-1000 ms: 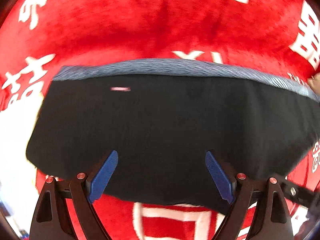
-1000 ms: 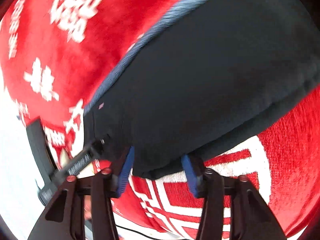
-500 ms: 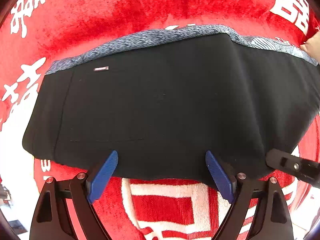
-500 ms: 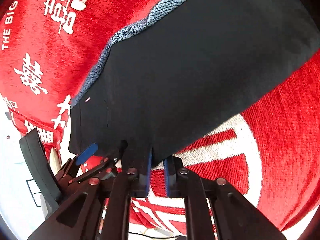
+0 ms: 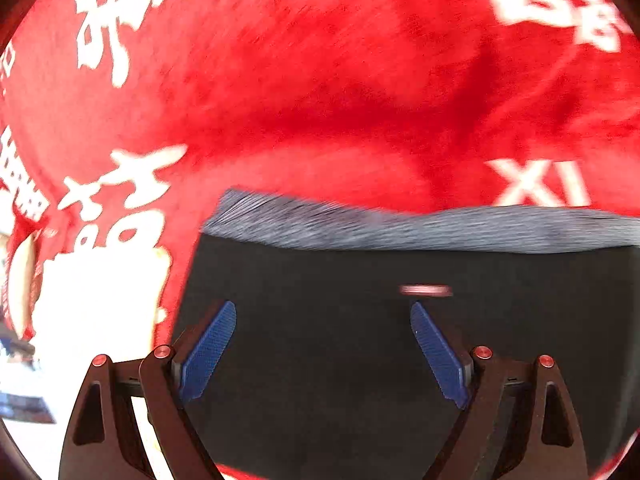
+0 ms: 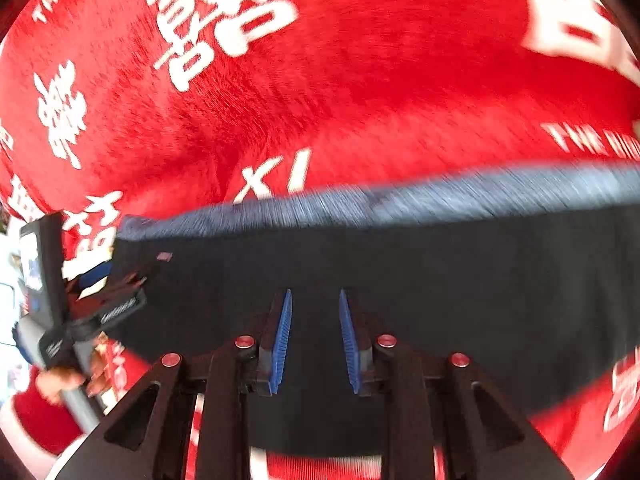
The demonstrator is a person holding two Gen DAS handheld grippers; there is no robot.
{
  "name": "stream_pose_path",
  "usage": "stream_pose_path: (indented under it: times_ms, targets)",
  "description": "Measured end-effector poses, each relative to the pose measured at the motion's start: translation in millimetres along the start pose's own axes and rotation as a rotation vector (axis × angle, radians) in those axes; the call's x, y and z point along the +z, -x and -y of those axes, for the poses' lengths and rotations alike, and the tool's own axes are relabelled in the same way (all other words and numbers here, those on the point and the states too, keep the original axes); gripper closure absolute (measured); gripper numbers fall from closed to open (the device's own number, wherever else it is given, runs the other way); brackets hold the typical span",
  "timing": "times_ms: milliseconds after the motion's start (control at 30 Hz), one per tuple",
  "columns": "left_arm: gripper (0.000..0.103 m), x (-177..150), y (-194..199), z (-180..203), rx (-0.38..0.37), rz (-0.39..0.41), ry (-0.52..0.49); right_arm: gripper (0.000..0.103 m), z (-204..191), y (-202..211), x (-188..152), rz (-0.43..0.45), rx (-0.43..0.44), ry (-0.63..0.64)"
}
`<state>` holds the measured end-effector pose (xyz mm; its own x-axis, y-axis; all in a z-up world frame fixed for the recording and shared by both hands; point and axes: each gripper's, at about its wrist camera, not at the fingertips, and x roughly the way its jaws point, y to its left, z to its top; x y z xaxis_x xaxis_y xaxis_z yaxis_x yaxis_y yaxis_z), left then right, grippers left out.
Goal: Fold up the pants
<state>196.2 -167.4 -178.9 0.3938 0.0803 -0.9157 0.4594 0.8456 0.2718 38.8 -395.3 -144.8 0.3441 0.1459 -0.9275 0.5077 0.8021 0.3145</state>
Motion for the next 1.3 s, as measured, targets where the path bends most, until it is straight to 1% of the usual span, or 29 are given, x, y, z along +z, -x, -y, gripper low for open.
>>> stream_pose_path:
  times_ms: [33,67,100,133,200,233,267,333,367,400,467,533,567,633,667,700,733,767,833,900,933,967,1000,1067,1133,1200,1300]
  targets:
    - [0.012,-5,-6,-7,-0.027,-0.011,0.017,0.076,-5,-8,5,-0.005,-0.005,0.003]
    - [0.006,-11,-8,-15,-0.054,-0.005,0.042,0.076,-11,-26,13,-0.029,-0.016,0.013]
    - [0.001,-15,-10,-19,-0.050,-0.006,0.052,0.076,-16,-34,17,-0.007,-0.038,0.027]
    - [0.001,-18,-12,-23,-0.062,-0.008,0.059,0.076,-18,-34,20,0.025,-0.059,0.049]
    - [0.000,-22,-15,-29,-0.093,-0.015,0.084,0.075,-25,-44,27,0.006,-0.093,0.069]
    - [0.000,-22,-19,-30,-0.101,-0.018,0.089,0.074,-26,-41,30,0.007,-0.085,0.060]
    - [0.000,-22,-21,-31,-0.110,-0.023,0.095,0.073,-25,-37,31,-0.011,-0.052,0.043]
    - [0.000,-21,-20,-31,-0.096,-0.040,0.107,0.073,-19,-23,27,-0.022,-0.001,0.022]
    - [0.000,-20,-17,-30,-0.084,-0.052,0.109,0.073,-14,-11,21,-0.010,0.003,0.021]
    - [0.000,-20,-13,-27,-0.077,-0.062,0.106,0.073,-4,4,12,0.009,-0.017,0.030]
    - [0.000,-22,3,-17,-0.105,-0.063,0.097,0.072,18,27,-3,0.036,-0.072,0.031]
    - [0.000,-27,23,1,-0.155,-0.038,0.073,0.072,48,45,-17,0.050,-0.122,0.014]
    - [0.000,-29,34,16,-0.173,-0.027,0.046,0.072,68,51,-24,0.048,-0.160,-0.003]
    - [0.000,-32,50,47,-0.219,-0.008,0.004,0.072,112,62,-37,0.020,-0.242,-0.065]
    - [0.000,-34,60,69,-0.251,0.003,-0.015,0.073,129,63,-42,0.006,-0.257,-0.096]
    - [0.000,-36,66,87,-0.276,0.006,-0.033,0.073,150,70,-49,0.012,-0.259,-0.136]
    - [0.000,-38,70,106,-0.298,0.005,-0.056,0.073,164,79,-55,0.039,-0.230,-0.159]
    - [0.000,-41,71,125,-0.308,-0.001,-0.081,0.073,171,84,-57,0.044,-0.231,-0.161]
    - [0.000,-49,67,150,-0.303,-0.019,-0.118,0.073,178,91,-65,0.048,-0.231,-0.156]
    - [0.000,-60,55,166,-0.269,-0.060,-0.144,0.072,182,93,-68,0.054,-0.208,-0.161]
    - [0.000,-64,55,165,-0.273,-0.037,-0.114,0.067,181,92,-69,0.061,-0.198,-0.160]
    - [0.000,-66,55,163,-0.278,-0.036,-0.089,0.061,181,91,-70,0.070,-0.182,-0.160]
    - [0.000,-66,55,162,-0.281,-0.052,-0.073,0.058,181,90,-73,0.078,-0.175,-0.160]
    - [0.000,-66,56,164,-0.273,-0.066,-0.067,0.045,177,90,-74,0.090,-0.167,-0.152]
    - [0.000,-66,60,172,-0.240,-0.057,-0.087,0.041,165,81,-73,0.094,-0.184,-0.122]
    - [0.000,-67,63,176,-0.205,-0.042,-0.115,0.040,160,82,-72,0.086,-0.201,-0.091]
    - [0.000,-64,69,185,-0.153,-0.035,-0.142,0.040,168,89,-74,0.075,-0.152,-0.102]
